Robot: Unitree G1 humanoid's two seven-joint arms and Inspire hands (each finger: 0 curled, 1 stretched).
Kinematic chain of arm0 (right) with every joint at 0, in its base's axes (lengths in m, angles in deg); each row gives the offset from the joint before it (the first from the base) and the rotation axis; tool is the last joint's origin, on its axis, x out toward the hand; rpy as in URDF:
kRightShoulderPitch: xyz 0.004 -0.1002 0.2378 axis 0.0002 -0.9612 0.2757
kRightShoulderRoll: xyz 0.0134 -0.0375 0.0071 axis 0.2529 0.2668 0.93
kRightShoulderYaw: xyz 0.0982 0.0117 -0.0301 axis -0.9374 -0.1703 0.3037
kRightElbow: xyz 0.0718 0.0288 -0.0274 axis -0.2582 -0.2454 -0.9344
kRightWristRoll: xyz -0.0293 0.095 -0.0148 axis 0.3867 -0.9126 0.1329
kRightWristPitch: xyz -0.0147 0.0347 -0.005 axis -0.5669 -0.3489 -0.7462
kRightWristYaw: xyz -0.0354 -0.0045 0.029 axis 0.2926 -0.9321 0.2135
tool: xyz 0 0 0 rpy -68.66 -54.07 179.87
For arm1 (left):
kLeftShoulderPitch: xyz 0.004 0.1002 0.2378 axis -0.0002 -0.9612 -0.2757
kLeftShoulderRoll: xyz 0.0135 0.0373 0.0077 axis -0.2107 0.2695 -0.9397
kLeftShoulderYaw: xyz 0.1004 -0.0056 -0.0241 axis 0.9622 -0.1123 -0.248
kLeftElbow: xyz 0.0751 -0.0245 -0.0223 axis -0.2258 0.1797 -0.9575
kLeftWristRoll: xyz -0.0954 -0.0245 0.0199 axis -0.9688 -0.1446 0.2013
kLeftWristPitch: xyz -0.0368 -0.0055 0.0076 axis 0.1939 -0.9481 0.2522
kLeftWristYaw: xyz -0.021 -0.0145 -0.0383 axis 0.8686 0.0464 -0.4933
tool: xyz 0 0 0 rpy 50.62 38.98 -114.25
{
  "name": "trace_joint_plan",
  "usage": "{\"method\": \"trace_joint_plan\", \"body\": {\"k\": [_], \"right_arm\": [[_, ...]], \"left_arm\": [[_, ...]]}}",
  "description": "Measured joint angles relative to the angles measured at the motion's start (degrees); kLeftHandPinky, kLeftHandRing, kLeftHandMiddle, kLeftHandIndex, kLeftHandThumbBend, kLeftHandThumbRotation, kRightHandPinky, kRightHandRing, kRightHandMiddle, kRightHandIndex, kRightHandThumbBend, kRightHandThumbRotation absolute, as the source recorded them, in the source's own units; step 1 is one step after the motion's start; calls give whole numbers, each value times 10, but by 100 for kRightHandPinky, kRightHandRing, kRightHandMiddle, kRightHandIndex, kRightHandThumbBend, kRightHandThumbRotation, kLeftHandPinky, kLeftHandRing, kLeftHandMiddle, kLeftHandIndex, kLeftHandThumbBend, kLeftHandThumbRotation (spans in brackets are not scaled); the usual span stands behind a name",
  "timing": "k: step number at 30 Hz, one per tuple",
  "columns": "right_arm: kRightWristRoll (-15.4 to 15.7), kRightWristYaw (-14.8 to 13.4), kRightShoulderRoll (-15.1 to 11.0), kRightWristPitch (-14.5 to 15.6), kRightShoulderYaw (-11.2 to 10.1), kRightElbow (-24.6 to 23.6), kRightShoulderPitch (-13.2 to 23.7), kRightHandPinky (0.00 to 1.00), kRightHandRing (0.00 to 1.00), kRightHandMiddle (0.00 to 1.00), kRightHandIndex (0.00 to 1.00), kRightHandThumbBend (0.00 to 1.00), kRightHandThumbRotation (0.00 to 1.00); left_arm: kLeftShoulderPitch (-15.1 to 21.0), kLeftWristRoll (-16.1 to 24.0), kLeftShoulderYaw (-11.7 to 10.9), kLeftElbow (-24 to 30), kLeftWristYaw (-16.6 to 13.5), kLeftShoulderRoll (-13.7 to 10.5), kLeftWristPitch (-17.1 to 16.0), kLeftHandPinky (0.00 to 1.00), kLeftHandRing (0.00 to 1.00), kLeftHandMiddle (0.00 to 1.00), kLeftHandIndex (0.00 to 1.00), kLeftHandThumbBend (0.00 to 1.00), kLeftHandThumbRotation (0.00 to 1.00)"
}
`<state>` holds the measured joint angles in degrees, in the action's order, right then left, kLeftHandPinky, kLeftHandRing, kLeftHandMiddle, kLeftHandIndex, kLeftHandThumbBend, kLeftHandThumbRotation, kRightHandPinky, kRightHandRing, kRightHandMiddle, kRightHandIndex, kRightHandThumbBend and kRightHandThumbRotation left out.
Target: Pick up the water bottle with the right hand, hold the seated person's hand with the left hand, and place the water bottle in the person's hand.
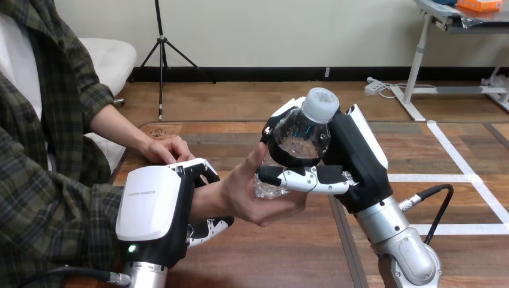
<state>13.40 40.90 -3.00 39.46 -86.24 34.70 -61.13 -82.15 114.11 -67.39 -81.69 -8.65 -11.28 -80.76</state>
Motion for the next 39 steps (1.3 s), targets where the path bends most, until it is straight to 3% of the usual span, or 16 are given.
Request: {"method": "trace_joint_plan", "body": {"k": [27, 39], "right_arm": [[-1, 2, 0, 19, 6, -10, 0, 35, 41, 44, 45, 67, 0], [0, 2, -1, 37, 9, -23, 0, 42, 48, 53, 52, 69, 0]], "left_arm": [[0, 0, 0, 0, 4, 0, 0, 29, 33, 39, 43, 86, 0], [0, 0, 0, 0, 4, -1, -1, 28, 33, 39, 42, 87, 0]]}}
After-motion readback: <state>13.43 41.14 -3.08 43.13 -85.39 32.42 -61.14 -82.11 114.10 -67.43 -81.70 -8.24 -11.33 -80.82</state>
